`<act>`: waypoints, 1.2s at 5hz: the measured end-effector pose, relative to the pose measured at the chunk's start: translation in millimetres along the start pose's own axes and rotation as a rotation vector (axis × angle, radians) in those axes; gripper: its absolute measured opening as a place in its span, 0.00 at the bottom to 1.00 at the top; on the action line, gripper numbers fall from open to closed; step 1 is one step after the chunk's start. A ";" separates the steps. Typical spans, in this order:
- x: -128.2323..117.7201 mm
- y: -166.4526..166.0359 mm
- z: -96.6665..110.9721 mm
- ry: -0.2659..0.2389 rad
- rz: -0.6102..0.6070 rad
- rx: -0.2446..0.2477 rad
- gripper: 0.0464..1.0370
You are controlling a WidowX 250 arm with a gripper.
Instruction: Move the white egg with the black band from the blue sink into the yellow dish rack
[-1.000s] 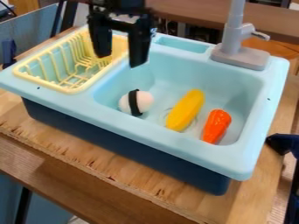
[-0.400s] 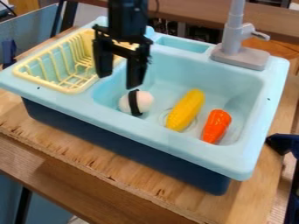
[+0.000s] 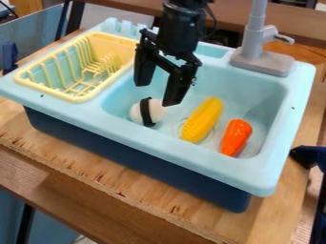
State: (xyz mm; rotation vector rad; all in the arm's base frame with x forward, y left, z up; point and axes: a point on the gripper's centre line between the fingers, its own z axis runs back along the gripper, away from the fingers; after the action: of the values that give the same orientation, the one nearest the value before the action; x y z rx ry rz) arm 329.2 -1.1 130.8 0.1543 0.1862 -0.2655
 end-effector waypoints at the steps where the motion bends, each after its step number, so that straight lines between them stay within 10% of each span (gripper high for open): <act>1: 0.5 -1.4 -1.9 0.018 -0.011 0.018 0.96; 6: -2.1 16.0 -39.6 0.035 0.033 -0.125 0.96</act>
State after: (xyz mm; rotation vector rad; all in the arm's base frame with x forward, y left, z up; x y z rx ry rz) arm 325.2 21.6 94.8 0.0382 0.2345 -0.2175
